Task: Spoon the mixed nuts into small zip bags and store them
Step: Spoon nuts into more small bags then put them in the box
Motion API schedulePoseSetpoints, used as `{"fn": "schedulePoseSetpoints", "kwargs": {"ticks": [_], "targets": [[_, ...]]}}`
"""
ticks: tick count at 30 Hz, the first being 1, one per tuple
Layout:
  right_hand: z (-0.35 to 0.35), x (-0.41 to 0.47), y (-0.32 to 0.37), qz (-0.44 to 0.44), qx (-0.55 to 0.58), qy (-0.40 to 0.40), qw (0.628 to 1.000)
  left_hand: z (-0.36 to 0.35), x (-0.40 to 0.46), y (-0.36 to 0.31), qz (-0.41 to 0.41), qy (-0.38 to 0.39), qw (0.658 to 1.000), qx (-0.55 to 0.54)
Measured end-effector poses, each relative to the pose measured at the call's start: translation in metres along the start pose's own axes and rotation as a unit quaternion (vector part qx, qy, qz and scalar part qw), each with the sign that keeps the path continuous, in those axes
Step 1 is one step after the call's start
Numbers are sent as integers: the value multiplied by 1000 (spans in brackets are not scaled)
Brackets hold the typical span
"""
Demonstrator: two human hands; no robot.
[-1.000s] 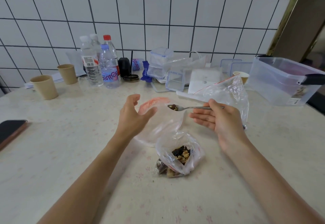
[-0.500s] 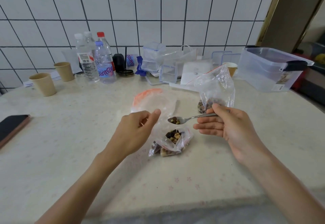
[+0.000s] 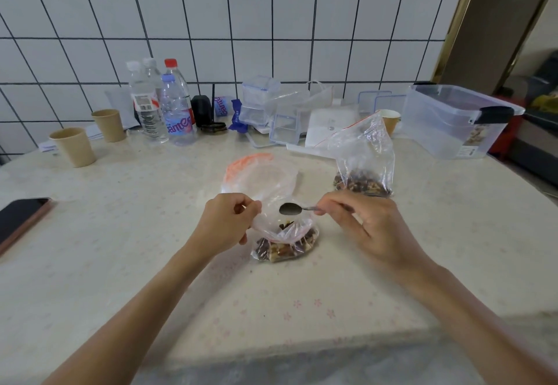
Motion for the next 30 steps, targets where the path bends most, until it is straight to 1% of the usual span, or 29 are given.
{"fn": "schedulePoseSetpoints", "kwargs": {"ticks": [2,4,6,8,9,11,15,18,19,21,24,26,28,30], "targets": [[6,6,-11,-58,128,-58,988,2,2,0,-16,6,1000,-4],[13,18,-22,-105,220,-117,963,5,5,-4,-37,13,999,-10],[12,34,-36,-163,296,-151,929,9,9,-8,-57,17,998,-19],[6,50,-51,-218,354,-158,896,9,12,-8,-72,16,996,-47],[-1,58,-58,-237,367,-151,887,8,13,-6,-79,13,995,-67],[-16,73,-70,-263,373,-127,881,5,12,-3,-89,4,991,-99],[-49,90,-93,-312,350,-86,879,6,14,1,-96,-10,989,-114],[-69,90,-107,-365,327,-66,869,10,16,2,-100,-22,990,-100],[-73,88,-110,-382,313,-58,867,10,16,2,-99,-24,991,-89],[-73,81,-114,-408,250,-26,878,9,17,4,-98,-23,992,-78],[-62,72,-115,-417,150,36,896,8,17,5,-97,-16,992,-82],[-51,68,-113,-406,70,76,908,8,16,5,-93,-14,992,-82],[-37,64,-110,-394,14,78,916,9,13,3,-87,-10,993,-85],[-23,58,-107,-387,13,57,920,10,9,0,-74,-1,992,-98]]}}
Point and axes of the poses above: each hand's wrist, its own x-axis towards the middle knuckle, its own z-axis out of the back of the hand, y = z × x, the point moved 7 cm from there along x, towards the middle knuckle, and after that the axes turned 12 degrees about y, right-handed, at the moved point
